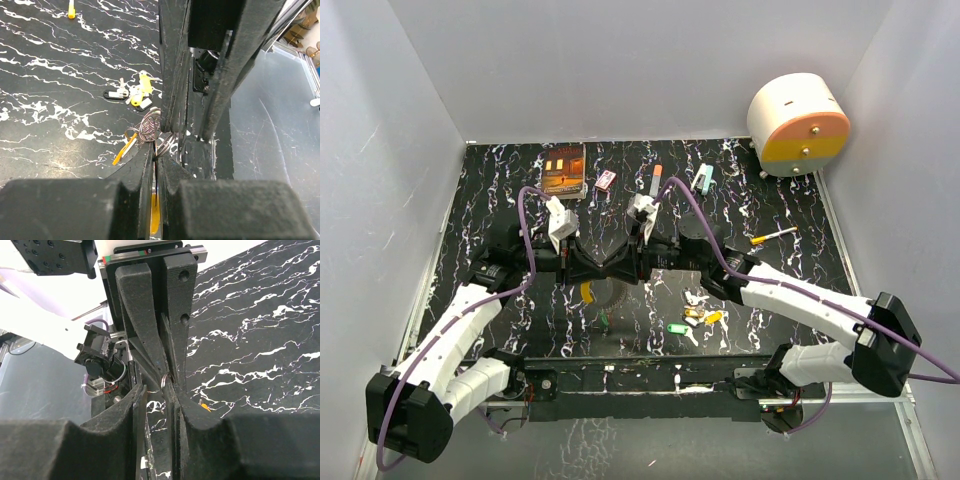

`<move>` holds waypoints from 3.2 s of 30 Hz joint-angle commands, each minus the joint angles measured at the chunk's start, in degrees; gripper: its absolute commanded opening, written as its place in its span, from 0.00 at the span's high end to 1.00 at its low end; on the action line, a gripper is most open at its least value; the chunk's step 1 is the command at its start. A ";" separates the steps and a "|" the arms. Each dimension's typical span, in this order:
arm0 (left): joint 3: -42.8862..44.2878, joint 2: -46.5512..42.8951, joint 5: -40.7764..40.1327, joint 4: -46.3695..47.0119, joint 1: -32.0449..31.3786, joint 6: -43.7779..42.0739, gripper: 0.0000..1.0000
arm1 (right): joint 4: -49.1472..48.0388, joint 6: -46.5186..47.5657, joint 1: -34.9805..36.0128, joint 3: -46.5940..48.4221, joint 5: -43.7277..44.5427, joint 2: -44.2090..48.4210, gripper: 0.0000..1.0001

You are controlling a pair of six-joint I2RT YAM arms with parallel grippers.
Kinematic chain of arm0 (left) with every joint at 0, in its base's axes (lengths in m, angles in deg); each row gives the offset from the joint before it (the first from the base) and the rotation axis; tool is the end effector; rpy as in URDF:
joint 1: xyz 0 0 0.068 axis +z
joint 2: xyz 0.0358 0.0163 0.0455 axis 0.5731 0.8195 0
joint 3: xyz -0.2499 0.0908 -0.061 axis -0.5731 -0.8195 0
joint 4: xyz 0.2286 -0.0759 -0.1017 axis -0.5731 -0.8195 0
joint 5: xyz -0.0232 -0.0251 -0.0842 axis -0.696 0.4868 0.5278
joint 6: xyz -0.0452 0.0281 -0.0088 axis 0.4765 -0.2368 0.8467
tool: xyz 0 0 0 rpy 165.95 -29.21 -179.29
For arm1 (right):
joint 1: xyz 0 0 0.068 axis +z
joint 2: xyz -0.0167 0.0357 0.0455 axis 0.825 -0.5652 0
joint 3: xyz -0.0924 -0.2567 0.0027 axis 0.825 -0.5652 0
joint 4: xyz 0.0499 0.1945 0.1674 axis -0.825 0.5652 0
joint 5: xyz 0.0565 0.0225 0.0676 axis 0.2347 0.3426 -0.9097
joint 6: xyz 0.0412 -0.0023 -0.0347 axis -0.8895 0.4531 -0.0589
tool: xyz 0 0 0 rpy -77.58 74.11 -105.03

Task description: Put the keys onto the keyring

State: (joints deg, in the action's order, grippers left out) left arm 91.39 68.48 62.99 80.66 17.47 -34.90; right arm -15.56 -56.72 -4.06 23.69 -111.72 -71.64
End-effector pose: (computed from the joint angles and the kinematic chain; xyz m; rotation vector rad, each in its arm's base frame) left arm 0.1850 -0.0929 0.2988 1.1131 1.4973 -1.2561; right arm 0.1691 0.2412 0.3227 -0.9508 1.6194 1.2996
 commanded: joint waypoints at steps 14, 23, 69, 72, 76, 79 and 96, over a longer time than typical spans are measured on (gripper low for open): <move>2.54 -0.76 1.78 1.00 -1.58 1.61 1.00 | -3.13 1.75 0.41 2.89 1.52 -0.85 0.84; 4.79 -0.46 1.06 -10.59 -1.58 -11.01 0.83 | -0.14 1.92 0.41 3.60 1.03 0.26 0.93; 9.72 5.24 2.34 -22.61 -8.28 -19.20 0.55 | 56.60 1.67 0.42 35.68 -1.00 -17.37 0.93; 10.71 6.17 1.49 -23.99 -9.13 -20.32 0.54 | 56.61 0.80 0.40 35.81 0.08 -17.51 0.93; 11.07 6.86 0.62 -24.16 -9.93 -20.29 0.52 | 56.36 -0.19 0.42 35.79 1.94 -17.60 0.93; 11.36 7.40 -0.79 -23.90 -10.33 -20.21 0.52 | 55.84 -0.90 0.37 35.96 1.47 -17.38 0.93; 11.53 7.93 -3.70 -26.42 -11.39 -25.52 0.55 | 55.16 -5.52 0.37 36.10 -2.88 -16.90 0.93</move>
State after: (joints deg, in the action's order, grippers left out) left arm 100.94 76.79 57.97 56.16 6.70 -58.06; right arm 42.78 -59.76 -3.84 56.25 -112.11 -89.56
